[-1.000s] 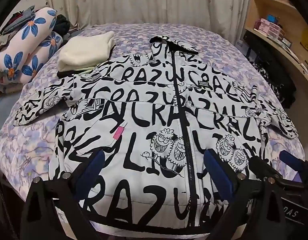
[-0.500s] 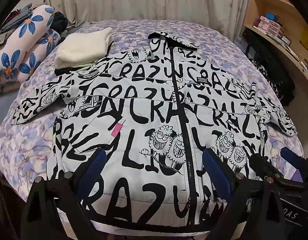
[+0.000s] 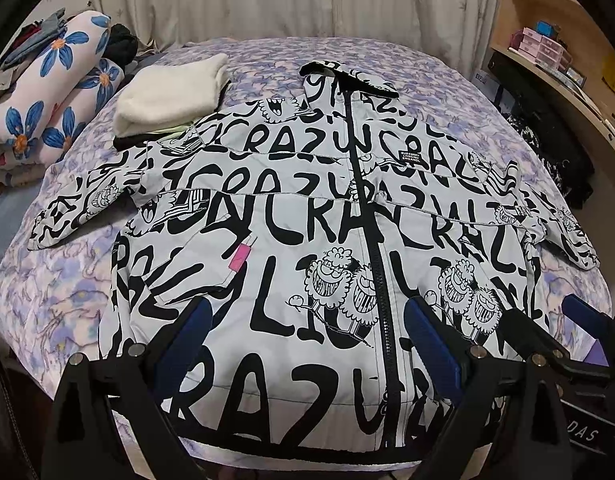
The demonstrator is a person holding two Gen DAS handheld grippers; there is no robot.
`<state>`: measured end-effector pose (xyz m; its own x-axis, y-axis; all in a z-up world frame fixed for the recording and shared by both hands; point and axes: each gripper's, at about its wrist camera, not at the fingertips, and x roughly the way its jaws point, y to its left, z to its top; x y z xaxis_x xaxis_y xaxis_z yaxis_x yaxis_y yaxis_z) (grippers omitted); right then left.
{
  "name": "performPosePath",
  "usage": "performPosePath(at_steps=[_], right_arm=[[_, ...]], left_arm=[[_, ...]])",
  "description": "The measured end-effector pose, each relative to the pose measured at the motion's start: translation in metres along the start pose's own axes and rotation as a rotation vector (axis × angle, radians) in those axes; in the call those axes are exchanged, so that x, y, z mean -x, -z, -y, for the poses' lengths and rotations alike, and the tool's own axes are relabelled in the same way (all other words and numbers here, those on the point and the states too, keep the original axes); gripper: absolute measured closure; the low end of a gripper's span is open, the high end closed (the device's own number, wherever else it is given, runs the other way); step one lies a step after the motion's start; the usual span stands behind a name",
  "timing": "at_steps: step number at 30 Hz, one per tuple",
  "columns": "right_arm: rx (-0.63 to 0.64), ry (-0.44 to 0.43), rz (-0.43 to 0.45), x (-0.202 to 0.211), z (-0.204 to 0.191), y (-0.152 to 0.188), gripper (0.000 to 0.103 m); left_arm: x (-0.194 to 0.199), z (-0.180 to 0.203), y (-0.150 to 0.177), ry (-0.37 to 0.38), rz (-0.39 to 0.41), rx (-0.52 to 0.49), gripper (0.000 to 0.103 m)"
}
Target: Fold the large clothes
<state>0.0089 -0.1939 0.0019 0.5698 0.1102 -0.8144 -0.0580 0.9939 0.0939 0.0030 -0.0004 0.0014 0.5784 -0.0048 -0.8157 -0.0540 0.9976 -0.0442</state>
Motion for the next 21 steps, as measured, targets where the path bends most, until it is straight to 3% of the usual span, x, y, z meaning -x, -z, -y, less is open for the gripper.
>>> performPosePath(at_steps=[21], right_arm=[[-0.025,-0.01,0.001,0.0008,0.0071,0.0077,0.0]], left_arm=[[0.0022,0.0076,0.0041,-0.018,-0.001,-0.017,0.008]])
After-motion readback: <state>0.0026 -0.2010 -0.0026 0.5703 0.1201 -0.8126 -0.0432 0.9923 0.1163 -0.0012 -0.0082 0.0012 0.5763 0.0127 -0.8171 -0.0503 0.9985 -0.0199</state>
